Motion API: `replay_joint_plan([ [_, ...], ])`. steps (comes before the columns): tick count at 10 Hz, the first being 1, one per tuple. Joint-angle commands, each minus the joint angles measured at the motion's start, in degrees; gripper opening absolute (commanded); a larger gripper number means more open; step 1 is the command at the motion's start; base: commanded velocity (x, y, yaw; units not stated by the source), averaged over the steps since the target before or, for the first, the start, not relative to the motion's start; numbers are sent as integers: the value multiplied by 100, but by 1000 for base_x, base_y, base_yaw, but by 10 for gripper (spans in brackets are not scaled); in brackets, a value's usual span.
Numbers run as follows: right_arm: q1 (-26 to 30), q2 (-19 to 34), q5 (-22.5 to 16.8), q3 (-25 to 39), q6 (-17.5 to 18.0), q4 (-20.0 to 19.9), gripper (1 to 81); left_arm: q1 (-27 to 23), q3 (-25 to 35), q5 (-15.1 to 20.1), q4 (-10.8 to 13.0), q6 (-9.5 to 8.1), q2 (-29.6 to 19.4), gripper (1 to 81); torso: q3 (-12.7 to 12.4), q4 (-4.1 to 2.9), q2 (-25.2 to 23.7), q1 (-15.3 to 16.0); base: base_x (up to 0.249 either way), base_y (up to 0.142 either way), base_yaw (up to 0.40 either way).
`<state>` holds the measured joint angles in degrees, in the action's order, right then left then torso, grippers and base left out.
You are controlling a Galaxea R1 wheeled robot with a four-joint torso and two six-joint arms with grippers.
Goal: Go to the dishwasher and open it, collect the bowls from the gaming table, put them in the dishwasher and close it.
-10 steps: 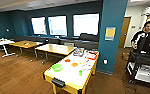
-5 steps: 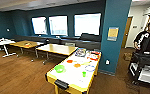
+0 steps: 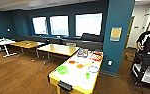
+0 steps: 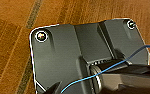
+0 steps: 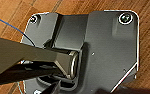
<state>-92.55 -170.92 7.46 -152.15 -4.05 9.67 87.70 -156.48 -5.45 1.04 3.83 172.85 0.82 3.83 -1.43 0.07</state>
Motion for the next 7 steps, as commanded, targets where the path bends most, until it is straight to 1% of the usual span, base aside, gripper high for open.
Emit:
replay_joint_plan([
  [1,241,30,-280,-6,-35,44,811,-275,-6,281,-33,13,-22,811,0,0,0,0,73,102,0],
  [7,259,21,-280,-7,-35,44,811,-275,-6,281,-25,13,-13,811,0,0,0,0,78,101,0],
])
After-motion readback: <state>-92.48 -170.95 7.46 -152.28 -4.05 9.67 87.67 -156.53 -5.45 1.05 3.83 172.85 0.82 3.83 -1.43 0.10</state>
